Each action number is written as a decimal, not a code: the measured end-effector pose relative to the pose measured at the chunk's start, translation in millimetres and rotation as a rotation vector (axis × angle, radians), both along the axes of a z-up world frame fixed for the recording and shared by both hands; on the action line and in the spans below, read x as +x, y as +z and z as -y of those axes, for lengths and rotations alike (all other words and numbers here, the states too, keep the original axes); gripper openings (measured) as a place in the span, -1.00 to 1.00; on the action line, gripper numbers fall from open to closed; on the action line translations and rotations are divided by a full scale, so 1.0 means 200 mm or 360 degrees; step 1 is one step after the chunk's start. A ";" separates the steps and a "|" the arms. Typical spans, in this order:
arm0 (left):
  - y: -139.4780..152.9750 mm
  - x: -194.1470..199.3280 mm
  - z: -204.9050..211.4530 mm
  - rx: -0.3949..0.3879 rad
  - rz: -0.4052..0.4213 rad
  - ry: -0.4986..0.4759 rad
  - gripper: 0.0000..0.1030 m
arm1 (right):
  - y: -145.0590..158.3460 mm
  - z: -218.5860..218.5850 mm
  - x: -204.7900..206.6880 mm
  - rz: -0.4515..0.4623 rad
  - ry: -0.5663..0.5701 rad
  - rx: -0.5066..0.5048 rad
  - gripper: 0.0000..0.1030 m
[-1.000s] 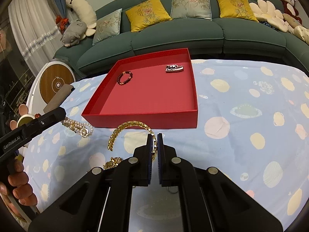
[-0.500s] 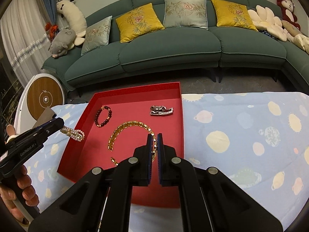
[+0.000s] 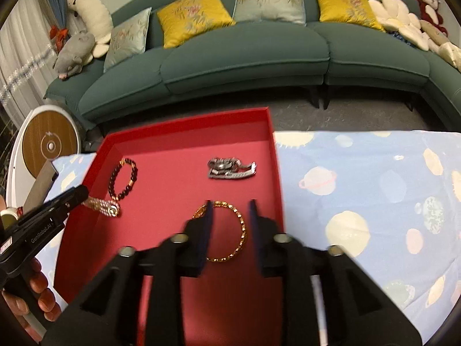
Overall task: Organize jewelry
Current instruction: 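Carry the bangle and pearl bracelet into the red box and release both, then lower the left tool onto the gold watch and close it, then grasp the silver ring with the right tool while the left tool holds the gold watch, then carry the gold watch and ring into the red box and open both tools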
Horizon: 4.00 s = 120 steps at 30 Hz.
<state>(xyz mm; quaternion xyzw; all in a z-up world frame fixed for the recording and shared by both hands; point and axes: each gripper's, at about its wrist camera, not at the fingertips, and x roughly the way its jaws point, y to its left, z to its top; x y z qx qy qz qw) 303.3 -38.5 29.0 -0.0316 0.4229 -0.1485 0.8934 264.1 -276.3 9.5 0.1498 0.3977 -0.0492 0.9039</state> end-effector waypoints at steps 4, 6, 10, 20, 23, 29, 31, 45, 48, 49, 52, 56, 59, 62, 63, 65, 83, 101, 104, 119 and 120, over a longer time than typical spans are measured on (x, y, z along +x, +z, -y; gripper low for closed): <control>0.16 -0.17 -0.10 -0.0031 0.0136 0.0043 -0.17 | 0.18 0.03 -0.21 0.0109 0.0016 0.0039 -0.28; 0.23 -0.28 -0.16 -0.0026 0.0193 0.0043 -0.15 | 0.25 0.03 -0.34 0.0134 0.0044 0.0035 -0.28; 0.33 -0.54 -0.26 0.0015 0.0230 0.0020 -0.14 | 0.34 -0.01 -0.65 0.0156 0.0090 -0.0034 -0.26; 0.17 -1.07 -0.40 0.0061 0.0109 0.0011 -0.10 | 0.23 -0.17 -1.13 0.0096 0.0131 -0.0006 -0.13; 0.08 -1.13 -0.39 0.0077 0.0049 -0.0014 -0.10 | 0.16 -0.25 -1.18 0.0047 0.0172 -0.0036 -0.13; -0.10 -1.15 -0.31 0.0161 -0.0004 -0.0104 -0.09 | 0.03 -0.40 -1.17 -0.0033 0.0309 -0.0103 -0.13; -0.15 -1.14 -0.28 0.0185 -0.0022 -0.0125 -0.09 | -0.01 -0.43 -1.17 -0.0051 0.0334 -0.0105 -0.13; -0.26 -1.12 -0.24 0.0175 -0.0103 -0.0153 -0.09 | -0.09 -0.34 -1.09 -0.0119 0.0254 -0.0057 -0.13; -0.23 -1.11 -0.21 0.0136 -0.0094 -0.0171 -0.09 | -0.09 -0.32 -1.08 -0.0115 0.0220 -0.0049 -0.13; -0.22 -1.11 -0.19 0.0126 -0.0083 -0.0186 -0.09 | -0.09 -0.31 -1.07 -0.0118 0.0214 -0.0046 -0.13; -0.20 -1.10 -0.12 0.0116 -0.0065 -0.0241 -0.08 | -0.12 -0.31 -1.06 -0.0135 0.0205 -0.0061 -0.13; -0.21 -1.07 -0.05 0.0162 -0.0022 -0.0276 0.04 | -0.17 -0.31 -1.03 -0.0159 0.0202 -0.0080 -0.13; -0.24 -1.04 -0.01 0.0198 -0.0021 -0.0280 0.05 | -0.19 -0.29 -1.01 -0.0165 0.0191 -0.0082 -0.13; -0.26 -1.01 0.01 0.0201 -0.0040 -0.0279 0.04 | -0.20 -0.28 -1.00 -0.0169 0.0180 -0.0068 -0.13; -0.26 -1.00 0.01 0.0203 -0.0037 -0.0281 0.04 | -0.20 -0.27 -0.99 -0.0171 0.0178 -0.0063 -0.13; -0.27 -1.00 0.03 0.0204 -0.0032 -0.0302 0.04 | -0.20 -0.27 -0.99 -0.0172 0.0178 -0.0055 -0.13; -0.26 -0.99 0.01 0.0046 -0.0102 -0.0410 -0.82 | -0.18 -0.28 -0.97 -0.0163 0.0185 -0.0010 -0.13; -0.09 -1.03 -0.11 -0.0099 -0.0055 -0.0379 -0.82 | -0.22 -0.33 -0.96 -0.0185 0.0240 -0.0189 -0.62; -0.05 -1.02 -0.14 -0.0120 -0.0035 -0.0363 -0.82 | -0.21 -0.33 -0.97 -0.0180 0.0240 -0.0185 -0.62; 0.25 -0.87 -0.34 -0.0201 0.0146 -0.0179 -0.82 | 0.11 -0.22 -0.93 0.0063 0.0175 -0.0084 -0.62; 0.26 -0.85 -0.33 -0.0189 0.0152 -0.0175 -0.82 | 0.13 -0.21 -0.92 0.0077 0.0173 -0.0084 -0.62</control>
